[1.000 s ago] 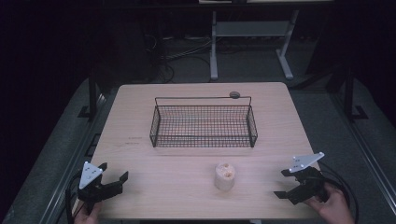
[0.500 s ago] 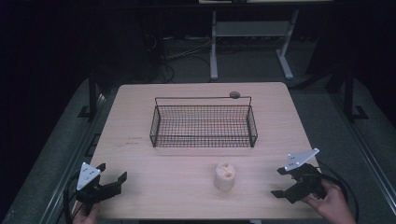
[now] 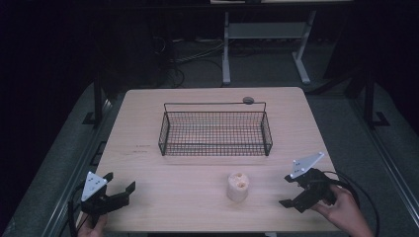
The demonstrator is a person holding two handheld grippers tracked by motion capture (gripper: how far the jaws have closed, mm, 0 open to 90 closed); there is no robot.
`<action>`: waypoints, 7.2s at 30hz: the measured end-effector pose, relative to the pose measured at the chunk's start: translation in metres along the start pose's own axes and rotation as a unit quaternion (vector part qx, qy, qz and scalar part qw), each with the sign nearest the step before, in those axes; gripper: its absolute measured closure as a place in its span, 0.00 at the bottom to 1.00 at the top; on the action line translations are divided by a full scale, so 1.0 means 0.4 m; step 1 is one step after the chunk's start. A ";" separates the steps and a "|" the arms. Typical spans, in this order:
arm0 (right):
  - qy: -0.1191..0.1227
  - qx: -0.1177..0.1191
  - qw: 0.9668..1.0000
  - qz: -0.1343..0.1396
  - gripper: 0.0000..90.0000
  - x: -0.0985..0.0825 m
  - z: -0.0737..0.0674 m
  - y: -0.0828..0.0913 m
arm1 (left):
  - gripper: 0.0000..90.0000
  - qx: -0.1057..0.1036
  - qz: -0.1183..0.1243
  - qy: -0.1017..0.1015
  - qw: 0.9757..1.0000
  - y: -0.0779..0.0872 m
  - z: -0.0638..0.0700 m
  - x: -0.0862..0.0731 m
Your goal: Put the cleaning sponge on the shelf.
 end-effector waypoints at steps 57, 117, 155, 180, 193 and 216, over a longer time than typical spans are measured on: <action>0.130 0.016 0.988 -0.078 0.17 0.317 -0.055 -0.058 | 0.15 -0.001 0.007 0.006 1.000 0.005 -0.006 0.003; 0.152 0.037 0.984 -0.084 0.31 0.398 -0.043 -0.018 | 0.15 0.005 0.002 0.009 1.000 0.006 -0.011 0.004; 0.151 0.037 0.985 -0.077 0.31 0.531 0.046 0.058 | 0.15 0.013 0.004 0.012 1.000 0.006 -0.012 0.004; 0.125 0.023 0.988 -0.087 0.31 0.614 0.138 0.064 | 0.15 0.011 0.007 0.011 1.000 0.008 -0.012 0.006; 0.090 0.022 0.991 -0.097 0.31 0.644 0.209 0.046 | 0.15 0.015 0.009 0.012 1.000 0.015 -0.015 0.006; 0.048 0.011 0.994 -0.092 0.31 0.653 0.281 -0.025 | 0.15 0.020 0.008 0.008 1.000 0.018 -0.018 0.006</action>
Point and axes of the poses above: each handheld gripper's, and its own axes: y roughly backward along the jaws, x roughly out of its top, z roughly to its right, the point moved 4 cm from there along -y, roughly forward along the jaws, and after that the axes turned 10 degrees about -z, right-handed, at the moved point
